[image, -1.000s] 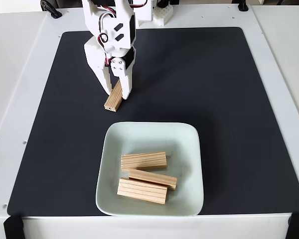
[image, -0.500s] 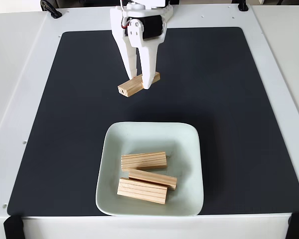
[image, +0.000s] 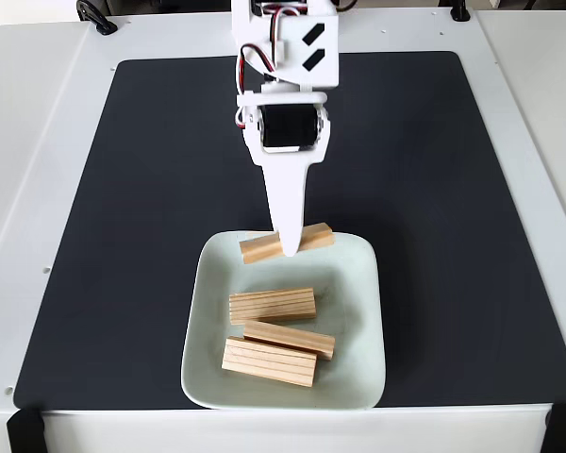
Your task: Pick up the wooden block and place them on the plate.
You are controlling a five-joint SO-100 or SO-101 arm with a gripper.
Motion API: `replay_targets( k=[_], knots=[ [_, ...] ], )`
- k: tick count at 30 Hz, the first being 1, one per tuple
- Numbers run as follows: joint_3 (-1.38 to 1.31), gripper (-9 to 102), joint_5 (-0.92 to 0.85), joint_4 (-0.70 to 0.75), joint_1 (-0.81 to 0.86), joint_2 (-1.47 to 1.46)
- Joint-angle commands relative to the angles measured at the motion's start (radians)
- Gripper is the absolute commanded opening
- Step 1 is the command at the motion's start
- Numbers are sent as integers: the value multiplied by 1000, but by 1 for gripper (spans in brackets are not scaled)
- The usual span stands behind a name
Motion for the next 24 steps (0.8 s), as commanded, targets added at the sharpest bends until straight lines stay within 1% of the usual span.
replay_targets(
  k=[1,4,7,19,20,21,22,24],
  knots=[
    [-143,-1,51,-20,0,-71],
    [-227,-1,100,-20,2,-138],
    [-265,-1,104,-20,0,-172],
    [-267,0,103,-18,0,-164],
    [-265,1,98,-18,0,-153],
    [-262,4,97,-17,0,-140],
    [-249,11,97,-9,0,-121],
    [-212,28,103,18,2,-83]
  ],
)
